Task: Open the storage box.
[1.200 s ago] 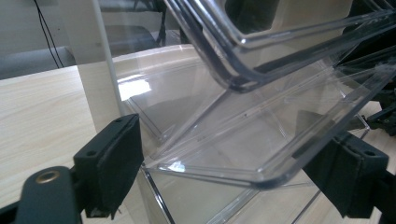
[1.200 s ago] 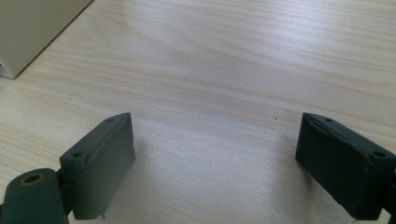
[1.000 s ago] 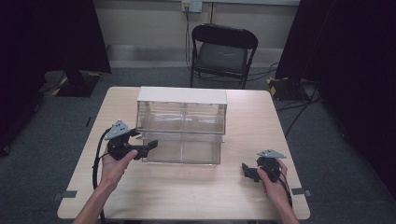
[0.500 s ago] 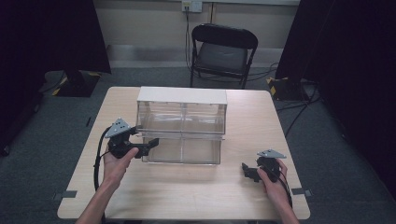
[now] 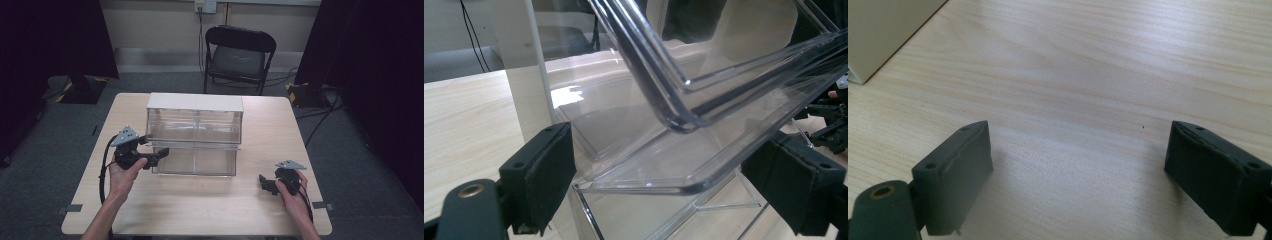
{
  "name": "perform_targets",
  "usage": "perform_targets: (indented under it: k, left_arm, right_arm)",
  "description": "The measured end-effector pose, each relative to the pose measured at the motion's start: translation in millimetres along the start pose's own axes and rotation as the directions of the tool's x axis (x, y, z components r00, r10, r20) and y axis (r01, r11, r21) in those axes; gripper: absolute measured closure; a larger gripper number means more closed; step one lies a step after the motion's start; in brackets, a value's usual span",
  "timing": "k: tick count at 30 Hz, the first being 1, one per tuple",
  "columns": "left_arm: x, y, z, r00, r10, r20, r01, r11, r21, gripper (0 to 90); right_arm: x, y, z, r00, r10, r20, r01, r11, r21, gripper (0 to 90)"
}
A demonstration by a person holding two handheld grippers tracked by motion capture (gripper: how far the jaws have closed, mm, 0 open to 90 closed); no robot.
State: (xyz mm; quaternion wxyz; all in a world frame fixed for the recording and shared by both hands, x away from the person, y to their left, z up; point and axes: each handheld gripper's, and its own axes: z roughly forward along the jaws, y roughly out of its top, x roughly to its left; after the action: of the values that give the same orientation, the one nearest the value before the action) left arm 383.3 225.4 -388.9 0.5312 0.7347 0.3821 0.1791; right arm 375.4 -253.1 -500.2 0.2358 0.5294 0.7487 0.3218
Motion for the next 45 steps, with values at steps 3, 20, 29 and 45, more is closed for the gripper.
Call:
perform_targets:
  k: [3,20,29,45]
  left_arm:
    - [0.1,0.2,-0.1,1.0,-0.001,0.001,0.001,1.0,0.002,14.0]
    - [0.9,0.5,-0.5,0.9999,-0.009,0.009,0.009,1.0,0.001,14.4]
    - [1.5,1.0,-0.7,0.9999,-0.006,0.01,0.006,1.0,0.005,14.5]
    - [1.8,1.3,-0.8,0.9999,-0.006,0.011,0.006,1.0,0.007,15.1]
  right_arm:
    - [0.0,0.0,0.0,1.0,0.0,0.0,0.0,1.0,0.0,10.9]
    - [0.0,0.0,0.0,1.0,0.0,0.0,0.0,1.0,0.0,10.8]
    - [0.0,0.0,0.0,1.0,0.0,0.0,0.0,1.0,0.0,10.9]
    - [0.0,0.0,0.0,1.0,0.0,0.0,0.0,1.0,0.0,10.9]
